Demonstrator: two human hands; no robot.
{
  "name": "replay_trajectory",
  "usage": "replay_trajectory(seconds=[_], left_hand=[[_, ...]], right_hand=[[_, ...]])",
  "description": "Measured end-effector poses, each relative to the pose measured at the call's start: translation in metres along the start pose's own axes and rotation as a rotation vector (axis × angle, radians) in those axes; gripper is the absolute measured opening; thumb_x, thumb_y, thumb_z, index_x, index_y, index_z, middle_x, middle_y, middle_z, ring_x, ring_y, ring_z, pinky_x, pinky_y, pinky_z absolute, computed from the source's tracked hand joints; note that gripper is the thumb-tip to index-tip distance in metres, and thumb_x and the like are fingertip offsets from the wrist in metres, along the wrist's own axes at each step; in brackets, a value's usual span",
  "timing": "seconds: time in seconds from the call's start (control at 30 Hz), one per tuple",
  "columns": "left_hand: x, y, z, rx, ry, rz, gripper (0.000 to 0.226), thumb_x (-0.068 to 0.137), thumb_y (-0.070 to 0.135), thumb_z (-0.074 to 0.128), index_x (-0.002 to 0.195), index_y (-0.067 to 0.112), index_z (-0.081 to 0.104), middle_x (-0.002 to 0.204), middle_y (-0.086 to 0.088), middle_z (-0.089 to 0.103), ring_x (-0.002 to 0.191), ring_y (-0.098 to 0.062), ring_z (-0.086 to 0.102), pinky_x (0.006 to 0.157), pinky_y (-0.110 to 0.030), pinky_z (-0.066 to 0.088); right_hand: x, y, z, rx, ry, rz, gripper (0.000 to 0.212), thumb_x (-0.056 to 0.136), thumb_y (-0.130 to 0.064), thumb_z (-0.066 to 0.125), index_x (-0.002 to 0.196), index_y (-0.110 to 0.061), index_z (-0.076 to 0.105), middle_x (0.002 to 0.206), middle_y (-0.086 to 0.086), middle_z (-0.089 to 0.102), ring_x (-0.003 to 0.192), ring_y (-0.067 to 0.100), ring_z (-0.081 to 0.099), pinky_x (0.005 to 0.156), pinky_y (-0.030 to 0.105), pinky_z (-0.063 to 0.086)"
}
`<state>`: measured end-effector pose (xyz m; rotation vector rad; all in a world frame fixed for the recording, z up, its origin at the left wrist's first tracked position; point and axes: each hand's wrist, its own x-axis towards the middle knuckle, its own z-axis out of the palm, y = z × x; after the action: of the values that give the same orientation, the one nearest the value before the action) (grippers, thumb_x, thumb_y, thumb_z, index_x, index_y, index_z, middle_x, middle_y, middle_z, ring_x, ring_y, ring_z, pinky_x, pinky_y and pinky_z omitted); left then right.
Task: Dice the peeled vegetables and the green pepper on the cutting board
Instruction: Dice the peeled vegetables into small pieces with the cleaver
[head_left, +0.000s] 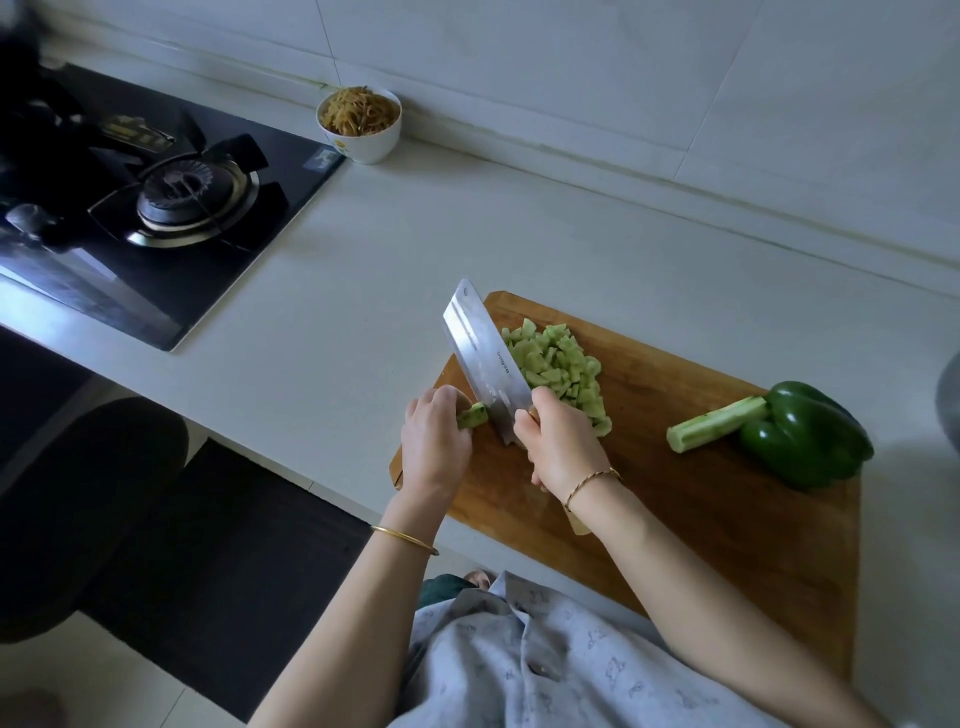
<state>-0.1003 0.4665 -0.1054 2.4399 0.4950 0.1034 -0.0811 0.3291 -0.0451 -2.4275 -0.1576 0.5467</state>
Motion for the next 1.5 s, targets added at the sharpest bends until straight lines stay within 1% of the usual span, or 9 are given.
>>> replay_trajectory(seconds=[0.13, 0.37, 0.47, 0.57, 0.9, 1.0, 1.17, 1.33, 1.5], left_hand=[[0.000, 0.000, 0.000, -0.008, 0.009, 0.010, 0.016, 0.083, 0.001, 0.058, 0.094, 0.012, 0.061, 0.098, -0.002, 0.060, 0.095, -0.017, 0.047, 0.076, -0.023, 0.033], [0.000, 0.000, 0.001, -0.011, 0.008, 0.013, 0.019, 0.082, -0.001, 0.060, 0.097, 0.011, 0.061, 0.100, -0.003, 0.060, 0.094, -0.017, 0.045, 0.078, -0.024, 0.035], [0.000, -0.002, 0.002, -0.016, 0.009, 0.011, 0.019, 0.082, -0.002, 0.059, 0.094, 0.012, 0.061, 0.097, -0.002, 0.060, 0.092, -0.016, 0.044, 0.077, -0.025, 0.035], [-0.001, -0.003, 0.003, -0.026, 0.017, 0.020, 0.018, 0.081, -0.003, 0.058, 0.090, 0.012, 0.061, 0.094, -0.002, 0.060, 0.091, -0.017, 0.046, 0.075, -0.024, 0.035], [0.000, -0.005, 0.004, -0.033, 0.021, 0.031, 0.014, 0.080, 0.000, 0.062, 0.087, 0.012, 0.061, 0.090, -0.001, 0.059, 0.089, -0.017, 0.047, 0.073, -0.024, 0.037], [-0.001, -0.005, 0.000, -0.045, 0.006, 0.028, 0.018, 0.080, -0.002, 0.058, 0.091, 0.011, 0.062, 0.094, -0.001, 0.058, 0.094, -0.019, 0.048, 0.075, -0.023, 0.035], [-0.004, -0.004, -0.003, -0.053, 0.019, -0.003, 0.020, 0.081, -0.005, 0.056, 0.094, 0.010, 0.063, 0.099, -0.002, 0.057, 0.096, -0.016, 0.044, 0.076, -0.021, 0.032], [-0.001, -0.003, -0.001, -0.049, 0.004, -0.008, 0.022, 0.080, -0.006, 0.057, 0.094, 0.009, 0.063, 0.098, -0.004, 0.058, 0.097, -0.020, 0.048, 0.075, -0.022, 0.034], [-0.001, -0.004, 0.000, -0.045, 0.000, -0.003, 0.021, 0.080, -0.005, 0.058, 0.094, 0.009, 0.064, 0.099, -0.005, 0.059, 0.099, -0.021, 0.049, 0.078, -0.022, 0.035]], right_hand=[[-0.004, 0.003, -0.001, 0.078, 0.015, 0.022, 0.024, 0.102, -0.027, 0.039, 0.093, -0.006, 0.046, 0.071, 0.005, 0.053, 0.046, 0.019, 0.053, 0.051, 0.037, 0.054], [-0.009, 0.000, -0.011, 0.078, 0.036, -0.042, 0.023, 0.102, -0.027, 0.040, 0.094, -0.006, 0.046, 0.069, 0.005, 0.053, 0.046, 0.018, 0.052, 0.041, 0.027, 0.046], [-0.010, -0.002, -0.009, 0.044, 0.024, -0.051, 0.023, 0.101, -0.026, 0.040, 0.095, -0.005, 0.046, 0.071, 0.007, 0.052, 0.050, 0.026, 0.055, 0.047, 0.035, 0.051], [-0.011, -0.004, -0.007, -0.018, 0.014, -0.046, 0.022, 0.101, -0.026, 0.040, 0.097, -0.006, 0.047, 0.076, 0.009, 0.056, 0.064, 0.033, 0.062, 0.058, 0.045, 0.057], [-0.006, -0.006, 0.000, -0.080, -0.004, -0.040, 0.022, 0.101, -0.025, 0.038, 0.084, -0.012, 0.039, 0.076, 0.010, 0.056, 0.066, 0.033, 0.063, 0.062, 0.046, 0.056], [-0.005, -0.002, 0.001, -0.024, 0.016, -0.007, 0.022, 0.101, -0.025, 0.039, 0.088, -0.008, 0.043, 0.076, 0.012, 0.056, 0.067, 0.036, 0.063, 0.061, 0.049, 0.056], [-0.006, 0.002, -0.003, 0.056, 0.035, -0.010, 0.025, 0.101, -0.026, 0.040, 0.088, -0.005, 0.044, 0.067, 0.006, 0.050, 0.050, 0.026, 0.055, 0.051, 0.039, 0.053], [-0.008, -0.001, -0.005, 0.034, 0.030, -0.048, 0.022, 0.101, -0.025, 0.041, 0.093, -0.005, 0.046, 0.069, 0.006, 0.050, 0.059, 0.031, 0.057, 0.056, 0.044, 0.054], [-0.008, -0.006, -0.005, -0.034, 0.022, -0.050, 0.021, 0.101, -0.026, 0.040, 0.089, -0.009, 0.043, 0.075, 0.009, 0.056, 0.062, 0.032, 0.061, 0.059, 0.045, 0.056]])
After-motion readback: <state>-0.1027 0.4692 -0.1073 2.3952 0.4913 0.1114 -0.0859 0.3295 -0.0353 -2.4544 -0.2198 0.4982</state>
